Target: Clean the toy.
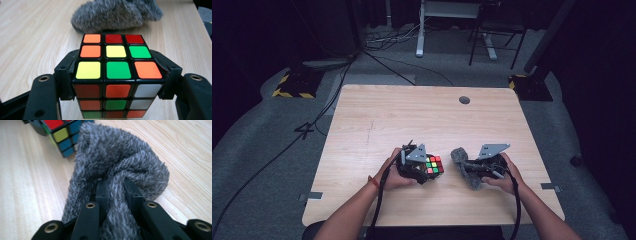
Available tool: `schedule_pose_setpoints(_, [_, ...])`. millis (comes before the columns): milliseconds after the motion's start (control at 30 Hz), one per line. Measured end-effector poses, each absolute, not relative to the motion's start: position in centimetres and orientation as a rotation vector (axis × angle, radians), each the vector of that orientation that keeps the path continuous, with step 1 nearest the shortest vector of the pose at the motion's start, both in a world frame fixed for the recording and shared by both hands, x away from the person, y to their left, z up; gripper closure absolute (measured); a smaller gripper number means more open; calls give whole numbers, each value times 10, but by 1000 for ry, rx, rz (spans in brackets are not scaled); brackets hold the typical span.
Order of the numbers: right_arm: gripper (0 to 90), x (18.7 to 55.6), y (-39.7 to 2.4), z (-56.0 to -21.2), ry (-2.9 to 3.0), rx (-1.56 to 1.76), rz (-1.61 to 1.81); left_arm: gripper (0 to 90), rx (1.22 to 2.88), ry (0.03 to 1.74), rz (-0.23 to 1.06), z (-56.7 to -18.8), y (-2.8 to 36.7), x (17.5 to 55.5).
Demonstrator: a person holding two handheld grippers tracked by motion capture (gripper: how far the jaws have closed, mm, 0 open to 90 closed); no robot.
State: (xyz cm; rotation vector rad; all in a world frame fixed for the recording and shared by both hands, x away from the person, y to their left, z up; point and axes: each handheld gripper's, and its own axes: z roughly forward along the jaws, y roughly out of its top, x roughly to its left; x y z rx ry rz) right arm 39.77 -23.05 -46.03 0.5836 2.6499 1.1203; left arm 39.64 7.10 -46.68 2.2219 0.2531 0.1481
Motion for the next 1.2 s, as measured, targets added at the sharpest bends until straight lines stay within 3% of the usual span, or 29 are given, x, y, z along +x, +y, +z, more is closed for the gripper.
schedule_pose_setpoints(800, [744, 407, -235, -477, 2691, 607, 1023, 330, 2243, 291, 76, -483, 94, 397])
schedule_pose_setpoints(1200, [686, 407, -235, -482, 2717, 634, 1037, 311, 2261, 309, 70, -486, 97, 397])
